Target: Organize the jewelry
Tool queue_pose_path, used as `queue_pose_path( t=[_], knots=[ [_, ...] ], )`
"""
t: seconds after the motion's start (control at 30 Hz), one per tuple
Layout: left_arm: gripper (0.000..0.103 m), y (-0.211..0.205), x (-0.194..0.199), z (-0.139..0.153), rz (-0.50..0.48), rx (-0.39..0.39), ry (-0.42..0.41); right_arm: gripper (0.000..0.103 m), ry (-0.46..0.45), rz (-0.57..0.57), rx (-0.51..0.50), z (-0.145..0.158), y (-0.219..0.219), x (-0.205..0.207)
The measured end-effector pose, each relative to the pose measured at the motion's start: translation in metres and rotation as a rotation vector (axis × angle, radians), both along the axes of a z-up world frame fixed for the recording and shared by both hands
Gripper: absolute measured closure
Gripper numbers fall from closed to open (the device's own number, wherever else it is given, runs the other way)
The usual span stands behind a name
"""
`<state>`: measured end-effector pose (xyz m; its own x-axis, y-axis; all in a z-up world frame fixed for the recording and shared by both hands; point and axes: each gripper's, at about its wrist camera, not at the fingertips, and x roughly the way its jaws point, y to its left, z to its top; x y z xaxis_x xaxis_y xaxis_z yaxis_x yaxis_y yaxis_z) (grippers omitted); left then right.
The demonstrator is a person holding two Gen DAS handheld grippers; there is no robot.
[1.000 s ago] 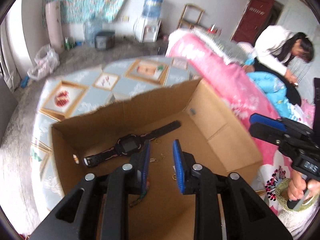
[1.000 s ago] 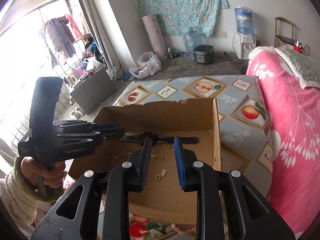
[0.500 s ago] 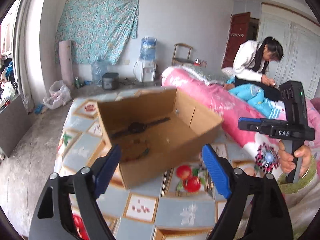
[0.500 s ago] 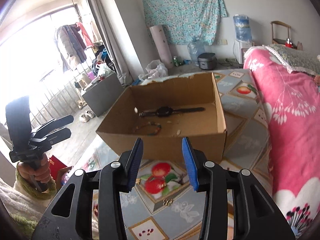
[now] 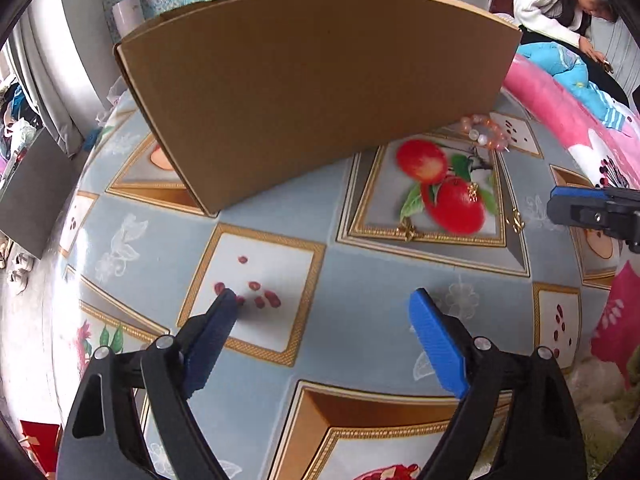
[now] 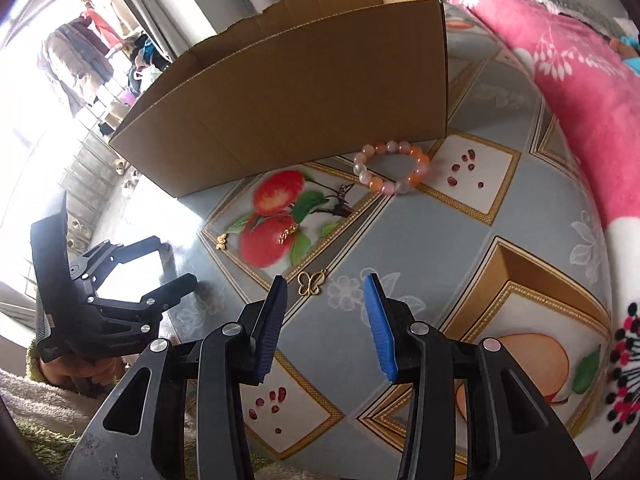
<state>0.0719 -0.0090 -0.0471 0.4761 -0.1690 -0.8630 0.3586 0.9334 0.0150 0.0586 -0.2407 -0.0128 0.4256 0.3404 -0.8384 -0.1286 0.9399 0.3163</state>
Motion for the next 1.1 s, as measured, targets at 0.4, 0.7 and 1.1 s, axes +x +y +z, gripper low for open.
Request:
queue_pose_path(
  t=[0.4,0.7,1.1],
  knots=[
    [0.005,0.005,-0.004,-0.005,0.039,-0.017,-0.053,0.067,0.003,0.053,-0.081,-0.012,0.016,0.000],
    [0.004,0.005,-0.003,-0.005,0.035,-0.014,-0.053,0.085,-0.028,0.074,-0.166,-0.019,0.036,0.003],
    [0.004,0.005,-0.003,-0.005,0.031,-0.015,-0.056,0.100,-0.072,0.119,-0.224,-0.021,0.057,0.004]
  ],
)
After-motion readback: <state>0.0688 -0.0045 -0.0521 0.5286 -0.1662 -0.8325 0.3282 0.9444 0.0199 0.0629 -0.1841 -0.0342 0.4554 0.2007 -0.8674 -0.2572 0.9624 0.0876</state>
